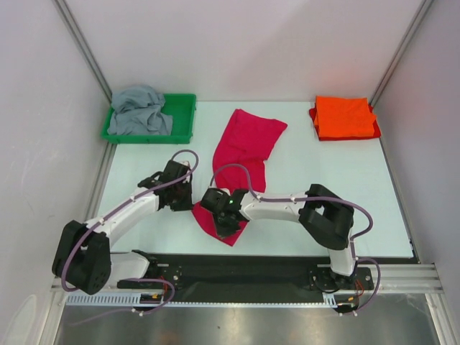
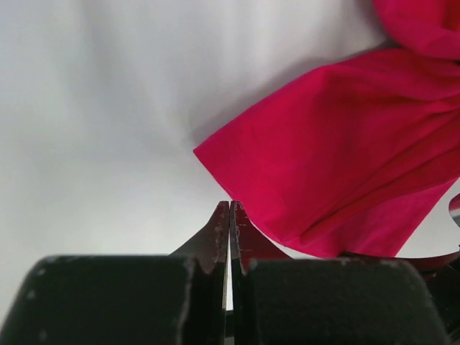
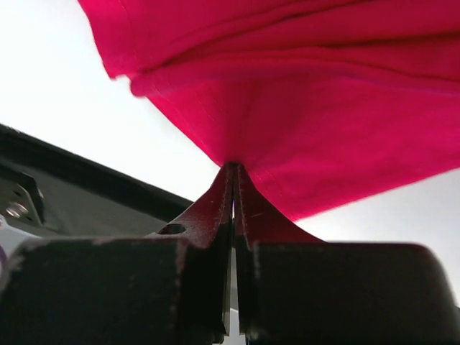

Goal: Fold and stack the t-shirts
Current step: Fold the tshirt

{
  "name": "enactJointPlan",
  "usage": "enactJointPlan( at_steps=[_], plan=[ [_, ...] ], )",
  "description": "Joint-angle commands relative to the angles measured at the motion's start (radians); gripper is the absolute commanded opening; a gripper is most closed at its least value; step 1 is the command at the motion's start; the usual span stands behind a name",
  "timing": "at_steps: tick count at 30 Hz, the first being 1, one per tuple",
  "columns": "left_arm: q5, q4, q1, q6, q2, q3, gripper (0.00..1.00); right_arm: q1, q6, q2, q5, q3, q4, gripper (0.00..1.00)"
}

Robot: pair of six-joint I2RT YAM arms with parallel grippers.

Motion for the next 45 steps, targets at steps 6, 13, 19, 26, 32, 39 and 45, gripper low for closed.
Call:
enactJointPlan(
  at_steps=[6,13,19,26,32,39,45],
  plan=[
    [0.065,0.139,-0.003,-0.034,0.011,-0.031,0.0,0.019,0.044,-0.031,0.077,-0.026,0.065,0.0],
    [0.104,0.171,-0.003,-0.042,0.091,-0.035,0.0,-0.016,0.028,-0.071,0.06,-0.086,0.104,0.0],
    [0.146,0.2,-0.003,-0.03,0.187,-0.026,0.0,-0.025,0.01,-0.049,0.064,-0.069,0.11,0.0],
    [0.078,0.117,-0.002,-0.057,0.256,-0.026,0.0,-0.053,-0.012,-0.106,0.087,-0.127,0.127,0.0],
    [0.03,0.024,-0.008,-0.184,0.19,-0.104,0.0,-0.029,0.01,-0.086,0.041,-0.167,0.132,0.0],
    [0.031,-0.067,-0.074,-0.336,0.071,-0.183,0.0,-0.022,0.039,-0.173,0.023,-0.328,0.121,0.0],
    [0.058,-0.093,-0.264,-0.577,0.028,-0.206,0.0,-0.047,0.022,-0.316,0.004,-0.428,0.048,0.0]
  ],
)
